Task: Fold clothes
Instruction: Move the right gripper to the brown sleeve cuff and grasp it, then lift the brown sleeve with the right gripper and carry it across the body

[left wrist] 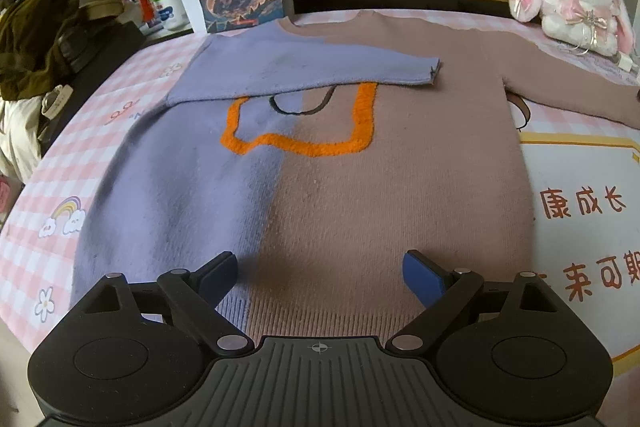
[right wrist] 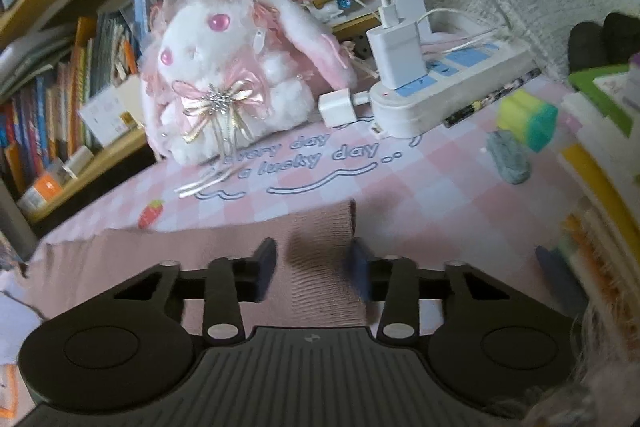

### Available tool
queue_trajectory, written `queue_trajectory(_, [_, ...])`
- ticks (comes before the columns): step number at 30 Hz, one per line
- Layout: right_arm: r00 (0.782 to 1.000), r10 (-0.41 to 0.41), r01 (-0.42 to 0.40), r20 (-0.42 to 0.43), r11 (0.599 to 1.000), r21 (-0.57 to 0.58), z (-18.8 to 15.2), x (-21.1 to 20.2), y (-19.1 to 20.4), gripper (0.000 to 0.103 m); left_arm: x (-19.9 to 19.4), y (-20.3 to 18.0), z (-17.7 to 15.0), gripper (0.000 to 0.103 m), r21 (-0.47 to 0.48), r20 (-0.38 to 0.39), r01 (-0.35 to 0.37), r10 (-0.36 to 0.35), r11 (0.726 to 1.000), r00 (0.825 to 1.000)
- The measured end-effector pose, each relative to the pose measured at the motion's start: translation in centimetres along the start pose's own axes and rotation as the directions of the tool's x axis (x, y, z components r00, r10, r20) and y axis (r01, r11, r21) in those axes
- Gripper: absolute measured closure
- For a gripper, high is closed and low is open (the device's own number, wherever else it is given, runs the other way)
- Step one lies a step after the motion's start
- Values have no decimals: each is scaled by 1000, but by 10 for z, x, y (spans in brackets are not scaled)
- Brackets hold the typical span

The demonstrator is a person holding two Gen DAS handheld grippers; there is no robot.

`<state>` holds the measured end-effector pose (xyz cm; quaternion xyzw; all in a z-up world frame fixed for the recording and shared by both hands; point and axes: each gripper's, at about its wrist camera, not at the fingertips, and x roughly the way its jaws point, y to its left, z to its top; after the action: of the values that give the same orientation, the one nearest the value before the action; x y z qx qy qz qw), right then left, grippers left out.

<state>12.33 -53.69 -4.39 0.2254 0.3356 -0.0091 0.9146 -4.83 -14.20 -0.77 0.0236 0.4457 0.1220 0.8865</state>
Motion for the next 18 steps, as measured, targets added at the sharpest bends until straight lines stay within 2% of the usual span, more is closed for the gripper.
queue_trajectory(5, [995,98,-98,23,995,25,2,-8,-1,72,2,-2,3,11,6,2,7,-7,1000,1000])
queue_trajectory(8, [987,161,-161,-5,987,24,3,-7,2,72,3,-4,5,11,11,4,15,-15,1000,1000])
queue_trajectory(10, [980,190,-190,-54,982,3,3,-4,8,72,3,-4,7,11,13,8,18,-18,1000,1000])
queue_trajectory(14, [981,174,-182,-90,979,-94,0,-3,23,72,3,-6,9,11,12,17,23,-24,1000,1000])
queue_trajectory(18, [993,97,-110,-70,970,-216,0,-1,34,71,3,-6,10,11,11,19,29,-29,1000,999])
